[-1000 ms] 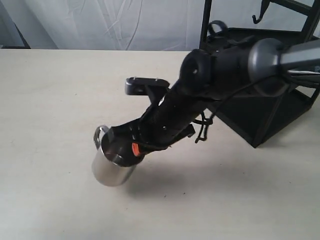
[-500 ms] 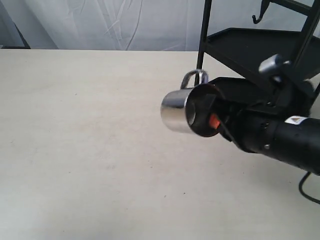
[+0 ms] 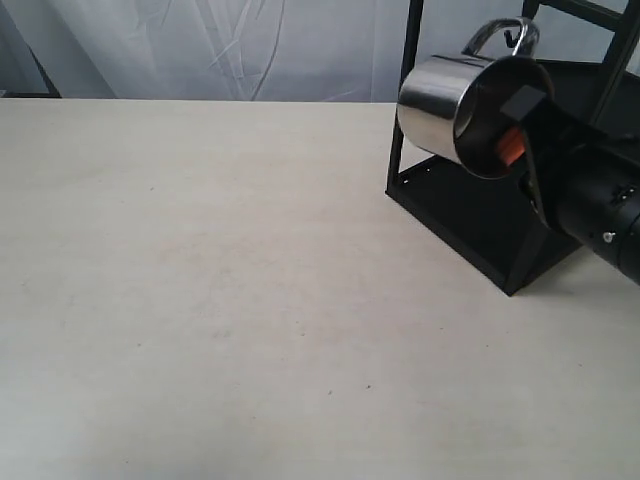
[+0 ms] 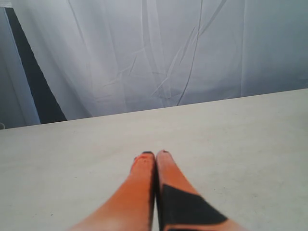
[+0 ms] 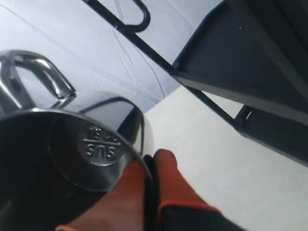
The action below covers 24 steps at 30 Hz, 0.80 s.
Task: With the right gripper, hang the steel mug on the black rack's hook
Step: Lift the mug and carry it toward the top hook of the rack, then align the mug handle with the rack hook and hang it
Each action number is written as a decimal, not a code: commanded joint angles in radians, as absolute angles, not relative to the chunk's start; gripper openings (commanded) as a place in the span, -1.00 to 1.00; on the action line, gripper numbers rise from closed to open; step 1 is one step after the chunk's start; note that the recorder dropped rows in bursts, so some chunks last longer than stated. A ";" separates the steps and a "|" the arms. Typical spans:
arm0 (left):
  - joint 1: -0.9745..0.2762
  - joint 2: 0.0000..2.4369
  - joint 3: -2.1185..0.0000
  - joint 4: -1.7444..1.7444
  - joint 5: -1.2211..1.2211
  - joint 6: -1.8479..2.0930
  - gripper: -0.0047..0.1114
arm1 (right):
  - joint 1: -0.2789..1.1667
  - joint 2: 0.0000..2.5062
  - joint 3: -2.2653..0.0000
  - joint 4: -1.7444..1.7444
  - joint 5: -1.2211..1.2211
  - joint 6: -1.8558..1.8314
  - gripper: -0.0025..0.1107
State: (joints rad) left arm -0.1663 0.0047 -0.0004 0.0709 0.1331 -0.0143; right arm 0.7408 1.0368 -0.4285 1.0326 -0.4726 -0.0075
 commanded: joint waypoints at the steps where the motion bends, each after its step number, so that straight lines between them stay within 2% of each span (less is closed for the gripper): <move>1: -0.171 0.000 0.000 0.072 0.128 -0.017 -0.89 | 0.738 1.037 -0.427 1.054 -0.564 0.005 -0.97; 8: -0.171 0.000 0.000 0.072 0.128 -0.017 -0.89 | 0.738 1.087 -0.427 1.136 -0.604 0.029 -0.97; 24: -0.171 0.000 0.000 0.072 0.128 -0.017 -0.89 | 0.738 1.122 -0.452 1.007 -0.601 0.149 -0.97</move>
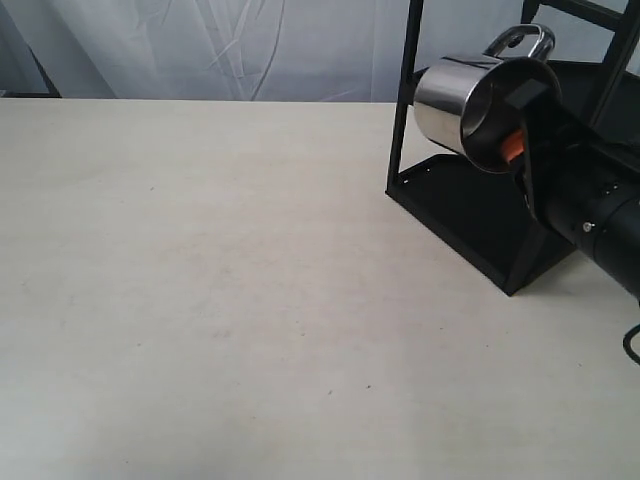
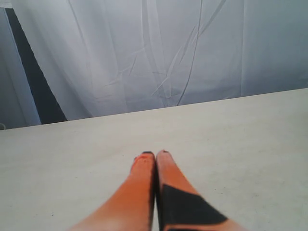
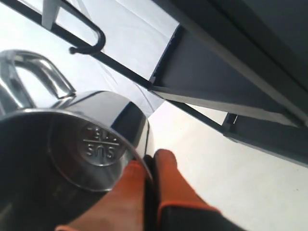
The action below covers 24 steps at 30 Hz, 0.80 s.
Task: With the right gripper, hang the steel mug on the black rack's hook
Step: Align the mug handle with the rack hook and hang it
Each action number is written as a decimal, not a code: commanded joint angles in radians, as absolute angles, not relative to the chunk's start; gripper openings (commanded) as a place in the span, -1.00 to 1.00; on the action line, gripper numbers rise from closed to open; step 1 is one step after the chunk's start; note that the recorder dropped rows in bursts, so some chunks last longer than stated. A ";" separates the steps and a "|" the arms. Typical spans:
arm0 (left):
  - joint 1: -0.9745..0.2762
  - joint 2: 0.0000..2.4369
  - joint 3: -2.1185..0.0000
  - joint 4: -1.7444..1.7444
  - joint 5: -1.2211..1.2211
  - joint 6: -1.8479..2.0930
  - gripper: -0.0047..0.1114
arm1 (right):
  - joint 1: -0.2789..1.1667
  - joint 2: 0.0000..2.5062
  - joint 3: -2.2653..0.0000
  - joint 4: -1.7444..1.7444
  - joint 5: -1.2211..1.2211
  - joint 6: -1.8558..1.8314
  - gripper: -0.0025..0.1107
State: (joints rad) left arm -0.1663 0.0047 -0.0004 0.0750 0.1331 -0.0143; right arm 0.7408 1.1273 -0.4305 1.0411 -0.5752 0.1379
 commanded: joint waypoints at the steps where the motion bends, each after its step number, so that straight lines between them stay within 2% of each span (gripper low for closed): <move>1: -0.171 0.000 0.000 0.072 0.128 -0.017 -0.89 | 0.738 1.124 -0.455 1.007 -0.613 0.149 -0.97; 5: -0.171 0.000 0.000 0.072 0.128 -0.017 -0.89 | 0.715 1.149 -0.456 1.046 -0.622 0.142 -0.97; 10: -0.171 0.000 0.000 0.072 0.128 -0.017 -0.89 | 0.648 1.219 -0.456 1.056 -0.499 0.142 -0.97; 24: -0.171 0.000 0.000 0.072 0.128 -0.017 -0.89 | 0.650 1.231 -0.529 0.827 -0.475 0.188 -0.97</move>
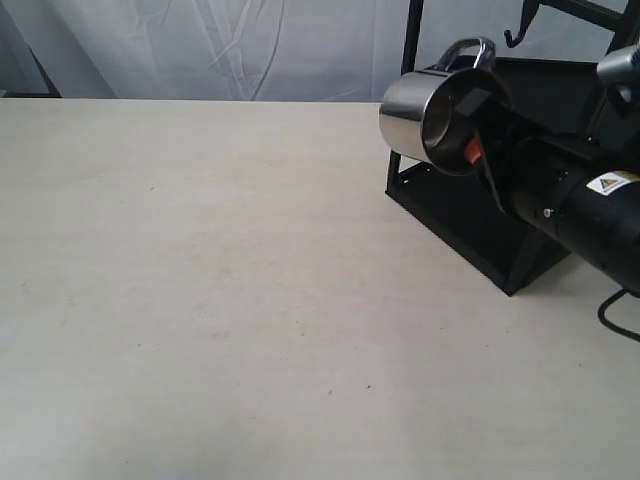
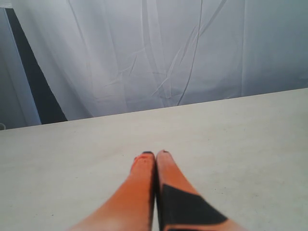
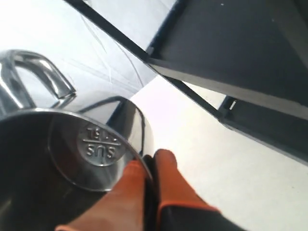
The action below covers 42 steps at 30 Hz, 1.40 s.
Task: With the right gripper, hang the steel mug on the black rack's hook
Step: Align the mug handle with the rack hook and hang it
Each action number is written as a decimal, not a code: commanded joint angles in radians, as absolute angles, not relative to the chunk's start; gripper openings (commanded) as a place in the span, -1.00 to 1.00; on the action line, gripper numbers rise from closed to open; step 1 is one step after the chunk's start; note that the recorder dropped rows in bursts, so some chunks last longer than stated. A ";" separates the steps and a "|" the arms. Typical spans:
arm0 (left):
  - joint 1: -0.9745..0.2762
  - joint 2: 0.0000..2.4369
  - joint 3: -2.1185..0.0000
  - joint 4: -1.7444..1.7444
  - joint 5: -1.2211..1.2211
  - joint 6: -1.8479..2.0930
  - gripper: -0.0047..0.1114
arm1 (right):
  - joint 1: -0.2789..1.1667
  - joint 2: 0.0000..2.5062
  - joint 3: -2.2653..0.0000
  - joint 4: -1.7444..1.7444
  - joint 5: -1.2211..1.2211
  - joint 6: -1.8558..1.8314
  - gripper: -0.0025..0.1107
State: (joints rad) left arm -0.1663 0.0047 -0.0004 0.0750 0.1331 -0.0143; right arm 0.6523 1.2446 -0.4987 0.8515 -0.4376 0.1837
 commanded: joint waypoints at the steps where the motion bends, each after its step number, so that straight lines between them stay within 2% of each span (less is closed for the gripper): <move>1: -0.171 0.000 0.000 0.072 0.128 -0.017 -0.89 | 0.650 1.231 -0.534 0.836 -0.475 0.188 -0.97; 10: -0.171 0.000 0.000 0.072 0.128 -0.017 -0.89 | 0.627 1.231 -0.530 1.009 -0.511 0.159 -0.97; 26: -0.171 0.000 0.000 0.072 0.128 -0.017 -0.89 | 0.627 1.231 -0.521 1.293 -0.544 -0.219 -0.97; 42: -0.171 0.000 0.000 0.072 0.128 -0.017 -0.89 | 0.627 1.231 -0.521 1.286 -0.518 -0.258 -0.97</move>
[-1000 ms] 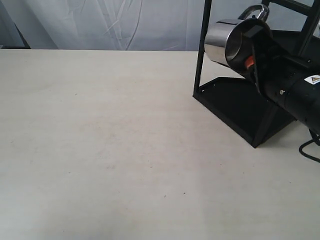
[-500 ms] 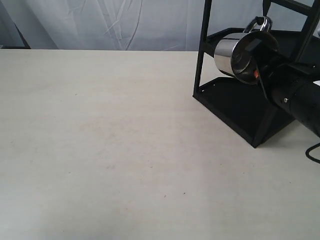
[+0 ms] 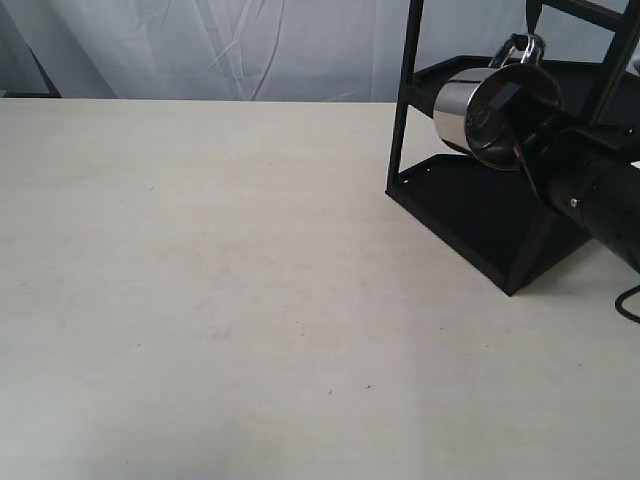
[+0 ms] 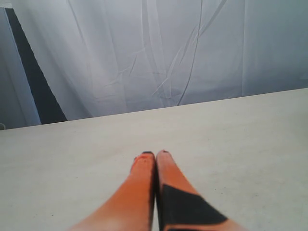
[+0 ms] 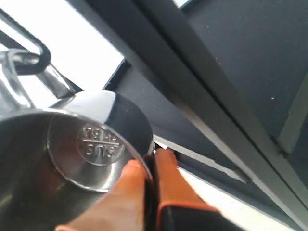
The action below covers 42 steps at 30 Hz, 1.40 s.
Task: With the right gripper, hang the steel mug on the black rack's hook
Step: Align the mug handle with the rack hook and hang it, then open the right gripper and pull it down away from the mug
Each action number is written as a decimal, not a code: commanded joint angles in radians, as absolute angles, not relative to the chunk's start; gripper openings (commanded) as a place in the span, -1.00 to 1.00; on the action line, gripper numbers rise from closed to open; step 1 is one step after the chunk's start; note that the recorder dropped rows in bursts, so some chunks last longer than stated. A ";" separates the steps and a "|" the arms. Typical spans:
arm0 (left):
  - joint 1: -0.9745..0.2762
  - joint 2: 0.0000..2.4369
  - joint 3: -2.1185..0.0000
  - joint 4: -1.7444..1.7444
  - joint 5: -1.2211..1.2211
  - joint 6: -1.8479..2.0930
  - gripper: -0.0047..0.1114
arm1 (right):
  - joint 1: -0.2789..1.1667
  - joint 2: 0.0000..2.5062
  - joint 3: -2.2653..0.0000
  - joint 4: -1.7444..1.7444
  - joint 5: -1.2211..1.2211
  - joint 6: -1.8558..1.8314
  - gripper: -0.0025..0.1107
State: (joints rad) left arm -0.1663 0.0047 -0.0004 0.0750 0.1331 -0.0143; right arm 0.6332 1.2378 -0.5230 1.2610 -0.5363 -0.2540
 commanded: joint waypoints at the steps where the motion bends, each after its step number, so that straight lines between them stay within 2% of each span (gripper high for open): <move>1: -0.171 0.000 0.000 0.072 0.128 -0.017 -0.89 | 0.627 1.231 -0.521 1.284 -0.510 -0.258 -0.97; 4: -0.171 0.000 0.000 0.072 0.128 -0.017 -0.89 | 0.627 1.231 -0.521 1.284 -0.503 -0.258 -0.97; 6: -0.171 0.000 0.000 0.072 0.128 -0.017 -0.89 | 0.627 1.231 -0.521 1.284 -0.503 -0.258 -0.89; 8: -0.171 0.000 0.000 0.072 0.128 -0.017 -0.89 | 0.627 1.231 -0.521 1.284 -0.503 -0.258 -0.68; 9: -0.171 0.000 0.000 0.072 0.128 -0.017 -0.89 | 0.627 1.231 -0.521 1.291 -0.503 -0.258 -0.43; 11: -0.171 0.000 0.000 0.072 0.128 -0.017 -0.89 | 0.627 1.231 -0.521 1.291 -0.478 -0.258 -0.09; 13: -0.171 0.000 0.000 0.072 0.128 -0.017 -0.89 | 0.627 1.231 -0.521 1.291 -0.456 -0.258 0.07; 22: -0.171 0.000 0.000 0.072 0.128 -0.017 -0.89 | 0.627 1.151 -0.511 1.302 -0.347 -0.365 0.08; 26: -0.171 0.000 0.000 0.072 0.128 -0.017 -0.89 | 0.627 1.083 -0.447 1.424 -0.345 -0.453 0.08; 35: -0.171 0.000 0.000 0.072 0.128 -0.017 -0.89 | 0.627 0.952 -0.352 1.441 -0.186 -0.453 0.07; 38: -0.171 0.000 0.000 0.072 0.128 -0.017 -0.89 | 0.629 0.905 -0.349 1.438 -0.066 -0.453 -0.11; 42: -0.171 0.000 0.000 0.072 0.128 -0.017 -0.89 | 0.629 0.862 -0.349 1.423 0.170 -0.453 -0.69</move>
State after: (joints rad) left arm -0.1663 0.0047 -0.0004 0.0750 0.1331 -0.0143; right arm 0.6332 0.8890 -0.3564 1.4446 0.0093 -0.4407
